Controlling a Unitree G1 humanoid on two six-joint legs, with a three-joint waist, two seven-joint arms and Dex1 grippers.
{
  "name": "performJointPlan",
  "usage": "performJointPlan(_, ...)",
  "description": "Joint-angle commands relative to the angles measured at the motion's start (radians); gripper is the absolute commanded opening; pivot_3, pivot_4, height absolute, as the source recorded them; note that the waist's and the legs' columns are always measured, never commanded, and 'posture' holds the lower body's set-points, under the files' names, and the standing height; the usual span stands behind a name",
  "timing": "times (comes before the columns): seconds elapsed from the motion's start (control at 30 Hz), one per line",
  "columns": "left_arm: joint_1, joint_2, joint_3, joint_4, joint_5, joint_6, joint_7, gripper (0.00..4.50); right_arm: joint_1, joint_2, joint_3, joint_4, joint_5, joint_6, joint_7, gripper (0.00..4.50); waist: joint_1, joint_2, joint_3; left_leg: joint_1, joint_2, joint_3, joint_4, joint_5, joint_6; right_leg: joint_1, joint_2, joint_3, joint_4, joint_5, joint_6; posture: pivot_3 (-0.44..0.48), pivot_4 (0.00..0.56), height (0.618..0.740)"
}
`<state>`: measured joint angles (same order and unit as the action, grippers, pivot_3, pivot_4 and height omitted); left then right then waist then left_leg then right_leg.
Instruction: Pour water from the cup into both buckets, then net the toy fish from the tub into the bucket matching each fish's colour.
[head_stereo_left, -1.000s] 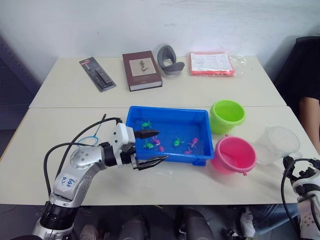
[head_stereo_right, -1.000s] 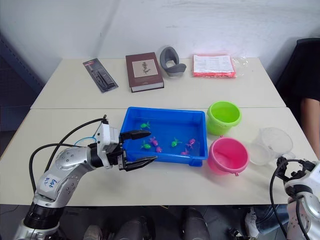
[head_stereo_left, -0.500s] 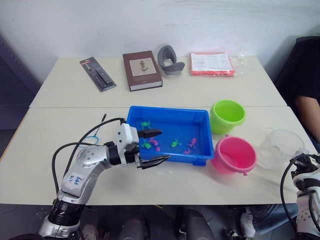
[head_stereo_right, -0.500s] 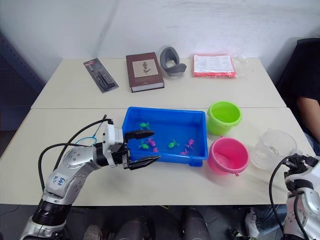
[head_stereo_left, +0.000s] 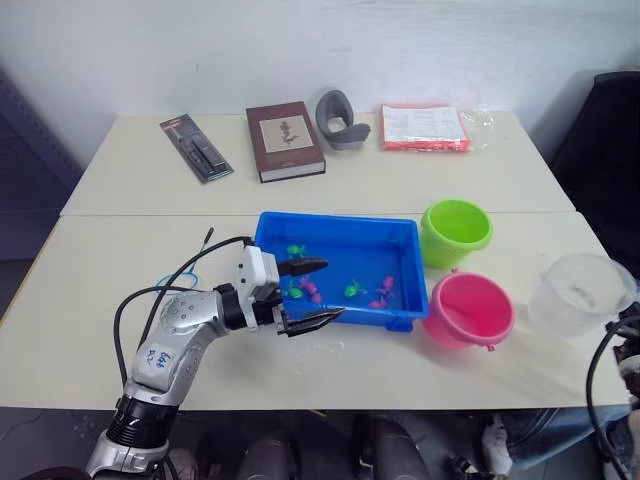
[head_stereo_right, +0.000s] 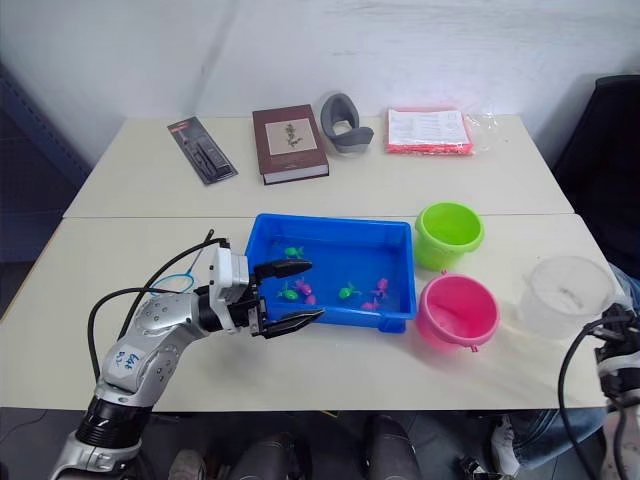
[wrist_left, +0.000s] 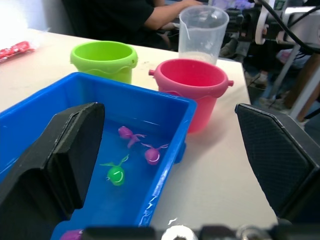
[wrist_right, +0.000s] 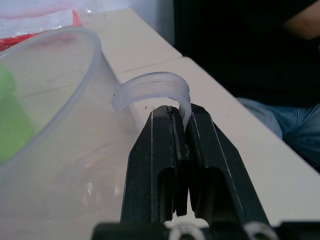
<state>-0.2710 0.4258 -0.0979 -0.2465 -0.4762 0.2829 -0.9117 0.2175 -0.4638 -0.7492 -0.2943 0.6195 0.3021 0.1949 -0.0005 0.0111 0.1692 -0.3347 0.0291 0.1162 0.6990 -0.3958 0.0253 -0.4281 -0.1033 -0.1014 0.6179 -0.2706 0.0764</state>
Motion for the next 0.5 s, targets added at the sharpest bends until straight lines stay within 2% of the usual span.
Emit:
performJointPlan(0.03, -0.032, -0.014, -0.009, 0.017, -0.027, -0.014, -0.046, 4.5, 0.044, -0.057, -0.027, -0.173, 0.001, 0.065, -0.016, 0.07, 0.0, 0.0, 0.0, 0.0, 0.0, 0.0, 0.0, 0.0, 0.0, 0.0, 0.0, 0.0, 0.0, 0.0, 0.0, 0.0, 0.15, 0.74)
performJointPlan(0.3, -0.09, -0.077, -0.047, 0.102, -0.004, -0.05, -0.082, 4.5, 0.142, -0.162, 0.001, -0.356, -0.238, 0.081, -0.015, 0.07, 0.006, 0.0, 0.0, -0.001, -0.001, 0.0, 0.0, 0.0, 0.0, 0.0, 0.004, 0.0, -0.002, 0.0, 0.001, 0.0, 0.15, 0.74)
performJointPlan(0.5, -0.121, -0.093, -0.05, 0.15, 0.005, -0.072, -0.112, 4.5, 0.157, -0.188, 0.056, -0.377, -0.375, 0.034, 0.034, 0.07, 0.004, 0.0, 0.0, -0.001, -0.001, 0.0, 0.0, 0.0, 0.0, 0.0, 0.006, 0.0, -0.002, 0.0, 0.001, 0.0, 0.15, 0.74)
